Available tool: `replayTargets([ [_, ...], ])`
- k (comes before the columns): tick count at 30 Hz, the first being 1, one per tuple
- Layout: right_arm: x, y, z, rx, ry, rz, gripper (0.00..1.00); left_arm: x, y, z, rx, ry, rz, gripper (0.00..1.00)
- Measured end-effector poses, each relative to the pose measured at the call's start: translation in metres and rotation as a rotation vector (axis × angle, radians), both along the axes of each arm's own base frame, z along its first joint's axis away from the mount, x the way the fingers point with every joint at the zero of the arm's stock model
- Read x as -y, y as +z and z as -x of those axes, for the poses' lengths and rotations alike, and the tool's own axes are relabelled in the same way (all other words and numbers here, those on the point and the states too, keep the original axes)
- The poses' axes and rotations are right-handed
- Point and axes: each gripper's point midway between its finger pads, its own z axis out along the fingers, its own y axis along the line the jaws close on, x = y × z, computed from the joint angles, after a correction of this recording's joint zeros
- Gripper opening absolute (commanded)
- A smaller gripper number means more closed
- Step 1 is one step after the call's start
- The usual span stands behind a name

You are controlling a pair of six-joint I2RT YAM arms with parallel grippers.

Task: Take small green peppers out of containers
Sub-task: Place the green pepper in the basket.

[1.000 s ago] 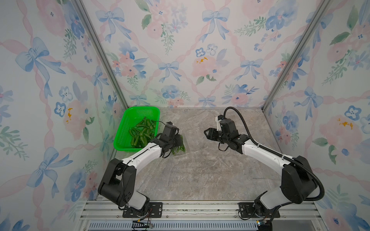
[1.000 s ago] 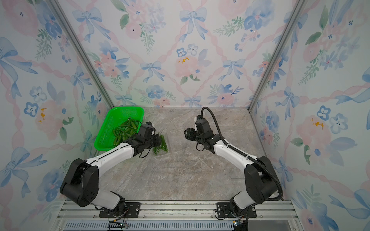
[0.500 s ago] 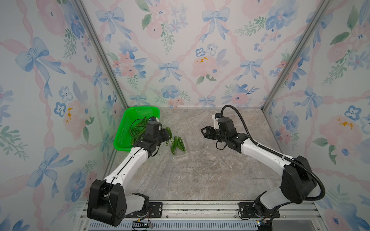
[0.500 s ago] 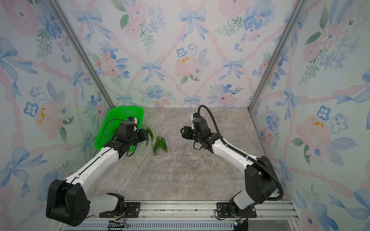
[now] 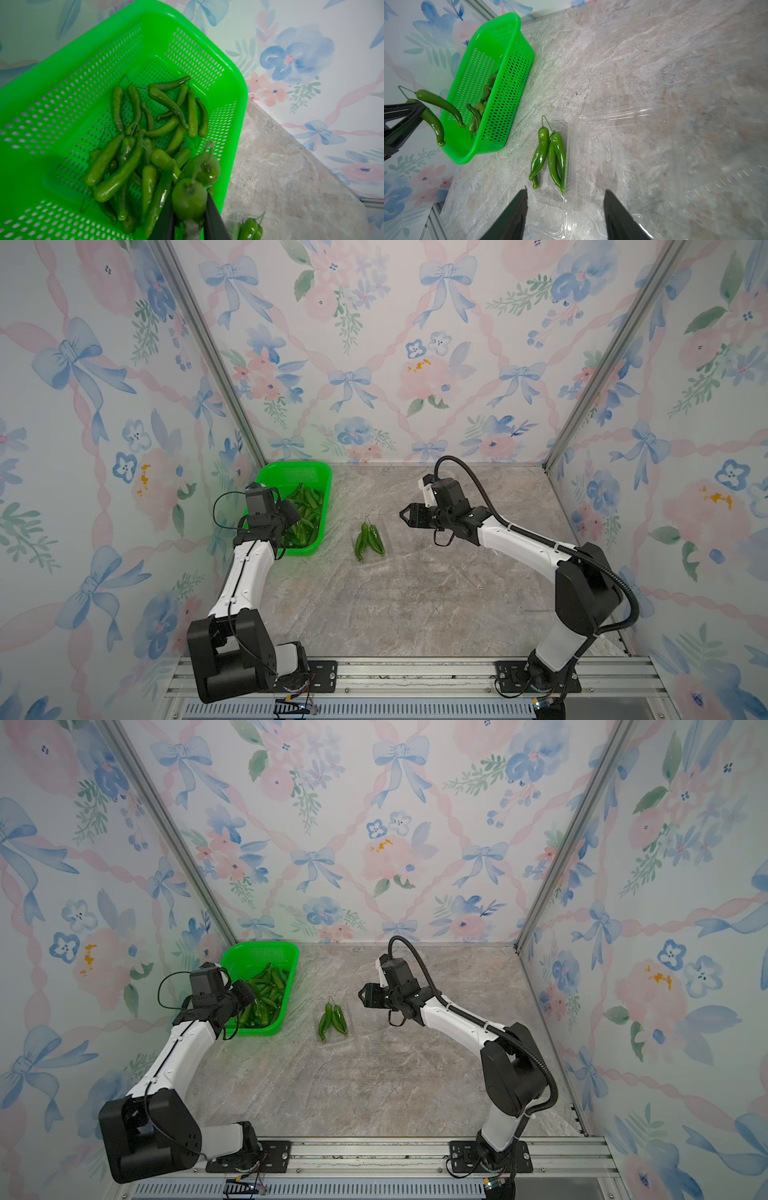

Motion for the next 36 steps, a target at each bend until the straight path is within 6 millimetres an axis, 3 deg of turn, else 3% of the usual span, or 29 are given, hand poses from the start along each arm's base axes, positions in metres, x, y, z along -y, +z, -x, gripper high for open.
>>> replayTargets([
  [6,-0.025,-0.012,-0.011,-0.029,0.074,-0.003,0.59,-0.031,-0.048,-0.001,-0.129,0.078,0.019,0.09],
  [10,-0.042,-0.027,-0.007,-0.063,0.119,0.002,0.59,-0.042,-0.066,0.003,-0.183,0.109,0.033,0.32],
  [12,-0.050,-0.033,-0.002,-0.078,0.140,0.005,0.59,-0.044,-0.066,0.003,-0.184,0.113,0.032,0.42],
  [18,-0.065,-0.039,0.008,-0.101,0.183,0.010,0.59,-0.045,-0.054,-0.001,-0.155,0.098,0.017,0.46],
  [21,-0.066,-0.039,0.010,-0.098,0.189,0.012,0.59,-0.036,-0.037,-0.002,-0.116,0.075,-0.006,0.47],
  [24,-0.065,-0.040,0.010,-0.097,0.188,0.018,0.59,0.001,-0.007,-0.007,-0.041,-0.023,-0.043,0.50],
  [29,-0.055,-0.033,0.008,-0.088,0.158,0.033,0.59,0.099,0.039,-0.009,0.082,-0.274,-0.061,0.52],
  [32,-0.041,-0.010,0.013,-0.055,0.131,0.027,0.59,0.148,0.044,-0.003,0.099,-0.390,-0.059,0.52],
  [36,-0.014,0.031,0.014,0.023,0.071,0.000,0.59,0.196,0.032,0.006,0.071,-0.493,-0.066,0.52],
])
